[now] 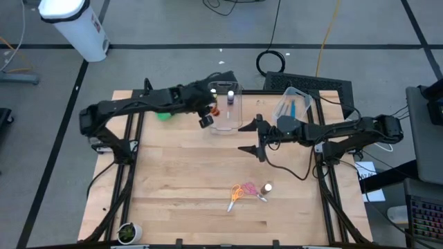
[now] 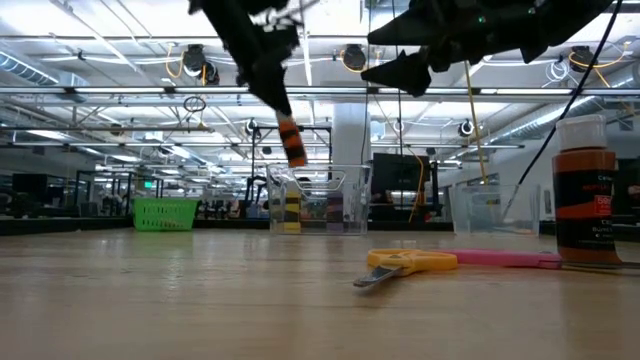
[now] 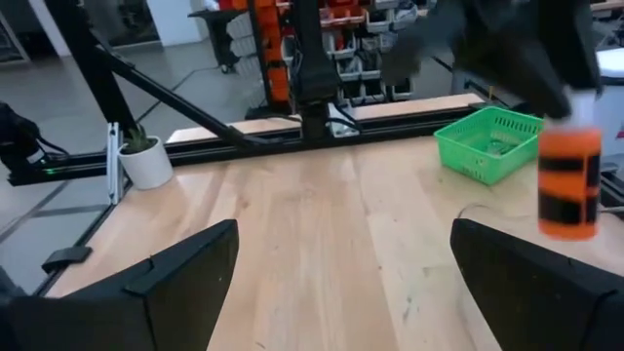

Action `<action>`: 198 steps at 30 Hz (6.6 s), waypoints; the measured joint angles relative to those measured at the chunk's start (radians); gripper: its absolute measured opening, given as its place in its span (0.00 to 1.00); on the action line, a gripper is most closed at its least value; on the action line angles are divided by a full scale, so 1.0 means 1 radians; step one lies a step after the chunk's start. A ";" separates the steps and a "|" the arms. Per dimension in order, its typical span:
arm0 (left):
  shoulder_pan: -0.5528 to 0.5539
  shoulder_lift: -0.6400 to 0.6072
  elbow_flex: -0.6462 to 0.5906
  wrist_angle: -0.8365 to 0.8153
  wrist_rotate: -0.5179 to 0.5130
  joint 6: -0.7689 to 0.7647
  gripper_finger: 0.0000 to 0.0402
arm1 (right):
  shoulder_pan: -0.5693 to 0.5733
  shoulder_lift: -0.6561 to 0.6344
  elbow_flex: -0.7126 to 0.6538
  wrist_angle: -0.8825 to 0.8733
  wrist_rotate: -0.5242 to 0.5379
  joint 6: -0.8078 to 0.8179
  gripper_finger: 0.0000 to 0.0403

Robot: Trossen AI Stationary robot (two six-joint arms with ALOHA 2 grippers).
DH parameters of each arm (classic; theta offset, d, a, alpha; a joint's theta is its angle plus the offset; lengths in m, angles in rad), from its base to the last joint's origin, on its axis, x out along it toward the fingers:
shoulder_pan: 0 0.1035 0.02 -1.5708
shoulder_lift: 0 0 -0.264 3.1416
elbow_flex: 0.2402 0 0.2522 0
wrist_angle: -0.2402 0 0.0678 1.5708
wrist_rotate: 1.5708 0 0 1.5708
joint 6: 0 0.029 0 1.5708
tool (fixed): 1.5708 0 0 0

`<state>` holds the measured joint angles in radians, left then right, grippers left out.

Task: Pick & Place Paint Supplies
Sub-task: Put the orange paint bottle into the transparent bin, then put the brown paint bottle into the transparent bin

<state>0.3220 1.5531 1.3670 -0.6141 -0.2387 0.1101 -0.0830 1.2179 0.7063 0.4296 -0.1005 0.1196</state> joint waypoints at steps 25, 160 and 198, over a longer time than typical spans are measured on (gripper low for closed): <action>-0.004 0.257 0.000 -0.020 0.055 0.098 0.25 | 0.000 0.000 0.001 -0.001 0.003 -0.003 0.91; -0.318 0.341 0.347 -0.054 0.296 0.016 0.51 | 0.113 0.240 0.069 -0.268 0.253 -0.058 0.24; 0.069 0.124 -0.019 0.382 0.443 0.022 0.28 | 0.124 0.238 0.069 -0.359 0.253 -0.011 0.66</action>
<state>0.3906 1.6769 1.3477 -0.2317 0.2047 0.1323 0.0410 1.4563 0.7750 0.0704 0.1526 0.1091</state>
